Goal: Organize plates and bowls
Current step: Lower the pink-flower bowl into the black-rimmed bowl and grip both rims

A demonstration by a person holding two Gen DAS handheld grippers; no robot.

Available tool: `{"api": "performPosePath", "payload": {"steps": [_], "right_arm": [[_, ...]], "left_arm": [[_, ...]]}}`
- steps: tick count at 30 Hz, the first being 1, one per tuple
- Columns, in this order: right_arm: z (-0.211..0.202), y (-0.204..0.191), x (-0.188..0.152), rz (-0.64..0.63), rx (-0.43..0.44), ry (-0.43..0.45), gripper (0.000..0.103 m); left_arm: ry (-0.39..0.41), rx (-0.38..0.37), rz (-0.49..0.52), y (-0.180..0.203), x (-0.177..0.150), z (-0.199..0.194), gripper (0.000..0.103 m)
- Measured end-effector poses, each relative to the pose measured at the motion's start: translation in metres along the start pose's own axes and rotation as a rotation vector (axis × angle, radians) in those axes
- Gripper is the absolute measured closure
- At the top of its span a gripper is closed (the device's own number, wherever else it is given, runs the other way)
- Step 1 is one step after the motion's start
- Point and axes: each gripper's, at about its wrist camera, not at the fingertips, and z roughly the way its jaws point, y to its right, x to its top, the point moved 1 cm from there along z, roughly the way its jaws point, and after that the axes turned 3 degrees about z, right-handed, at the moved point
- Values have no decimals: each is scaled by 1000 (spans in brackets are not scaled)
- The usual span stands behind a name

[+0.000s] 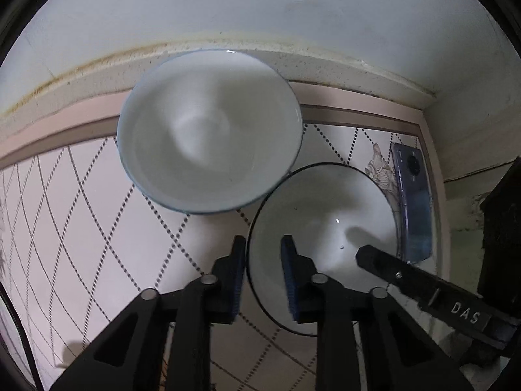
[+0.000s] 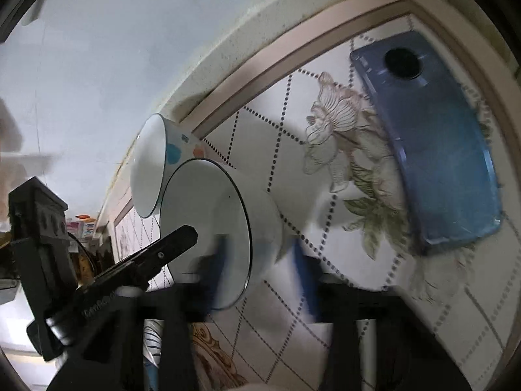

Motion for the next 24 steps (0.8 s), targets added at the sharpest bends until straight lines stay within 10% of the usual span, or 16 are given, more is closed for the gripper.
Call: {"api": "performPosePath", "payload": {"steps": [24], "right_arm": [[-70,-29,-93,-112,-42,61,84]], "left_arm": [[80,-31,127,26,-83,-88,91]]}}
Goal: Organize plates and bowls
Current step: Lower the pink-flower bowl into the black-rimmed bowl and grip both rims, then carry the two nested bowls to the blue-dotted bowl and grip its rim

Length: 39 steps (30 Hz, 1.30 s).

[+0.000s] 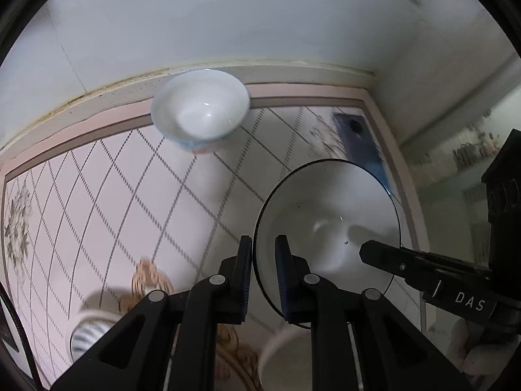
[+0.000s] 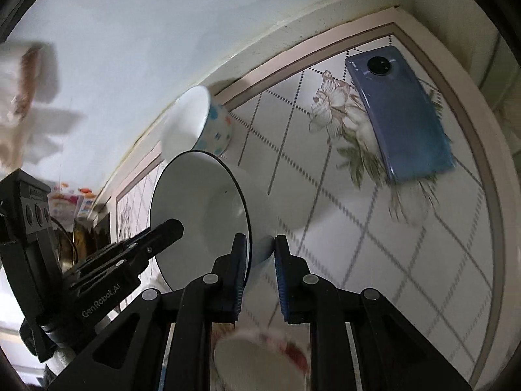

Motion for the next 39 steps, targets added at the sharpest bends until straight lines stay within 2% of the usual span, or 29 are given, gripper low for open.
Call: {"api": "performPosePath", "payload": {"steps": [8,15,24,39], "right_arm": [[-46,1,-78,13,-3,-16,84],[-41,19,-131,70,-4,-67,84],[-10,32,-150,88,-31,-108,83],[-3,34,-143,82,-66,-131,82]], "left_arm": [[-52,-78,23,16,-58,-32,91],[-111,-65,51,19,-93,-23,91],[-148,-1,68,21,-110,3,91],[-168,34,84,26,-109,17,91]]}}
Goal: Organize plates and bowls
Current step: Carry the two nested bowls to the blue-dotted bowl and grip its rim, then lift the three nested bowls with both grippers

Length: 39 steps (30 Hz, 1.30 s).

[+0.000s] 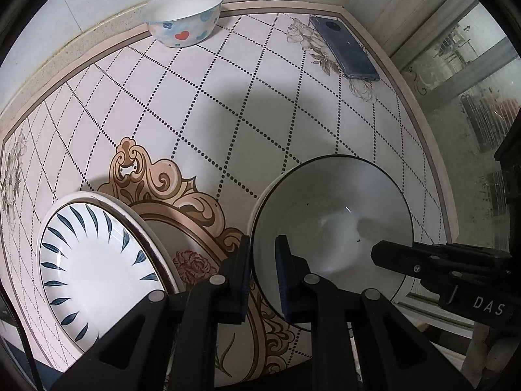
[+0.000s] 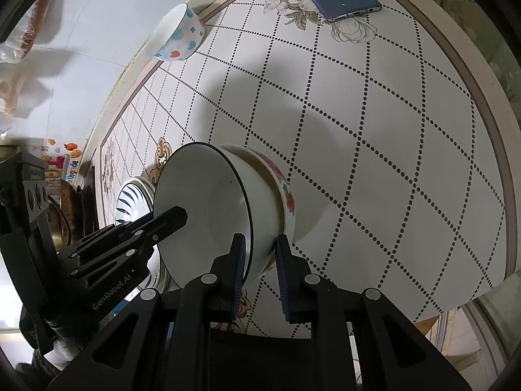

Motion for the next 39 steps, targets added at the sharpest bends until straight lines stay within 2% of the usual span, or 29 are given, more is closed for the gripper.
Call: {"api": "performPosePath", "payload": {"steps": [10,13,16,18,19,21,22,27,31,35,38,39], "right_arm": [[2,0,7,0,-3,-50,80],[-5,-2,12,-8,9,-65,80],[-23,-8,25,-14,39,-46,80],[-37,-16,42,-27,61,-16,74],[-41,-21,51,-32,71,-4,69],[-45,-35,79,-50,99,23,49],[-45,-39,92,-55,108,32,48],[-19,-76,175,-87,131,101,48],[11,-101,235,-103,111,131,48],[51,-121,282,-103,93,108,48],[78,-125,299,-87,81,65,48],[87,-125,303,-86,70,54,55]], "left_arm": [[-25,-7,-10,-1,2,-3,91],[-19,-30,-17,-5,3,-21,91],[36,-37,-45,-14,18,-49,89],[85,-21,-74,-27,37,-63,77],[121,-6,-91,-35,51,-69,76],[173,52,-127,-55,78,-71,76],[187,69,-153,-68,95,-69,76],[179,55,-304,-132,171,-37,76],[143,37,-371,-163,209,-7,76],[67,9,-398,-178,228,27,76],[45,-13,-399,-178,233,44,76],[47,-3,-391,-177,233,47,80]]}}
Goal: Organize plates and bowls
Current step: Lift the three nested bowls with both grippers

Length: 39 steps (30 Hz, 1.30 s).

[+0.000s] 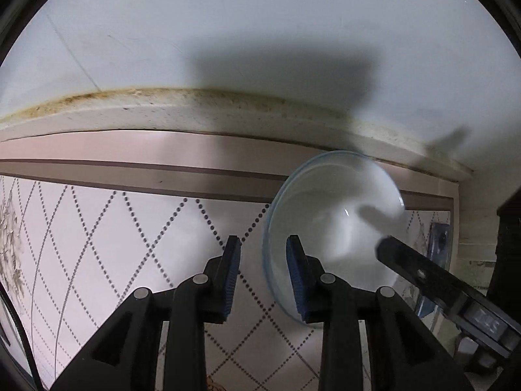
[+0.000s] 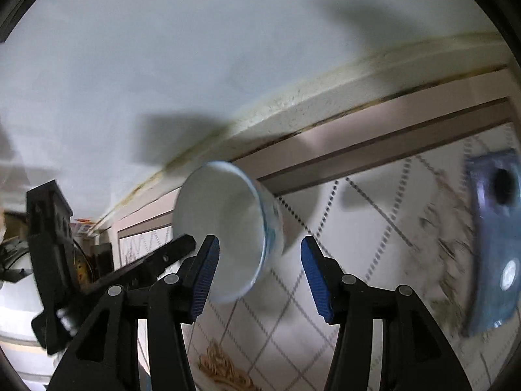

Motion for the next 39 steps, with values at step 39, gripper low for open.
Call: {"api": "performPosePath", "payload": {"steps": [39], "right_arm": [[-189,19,-219,-46,-45,102,86]], "left_arm": [[95,-122,310,80,-213,-141,92]]}}
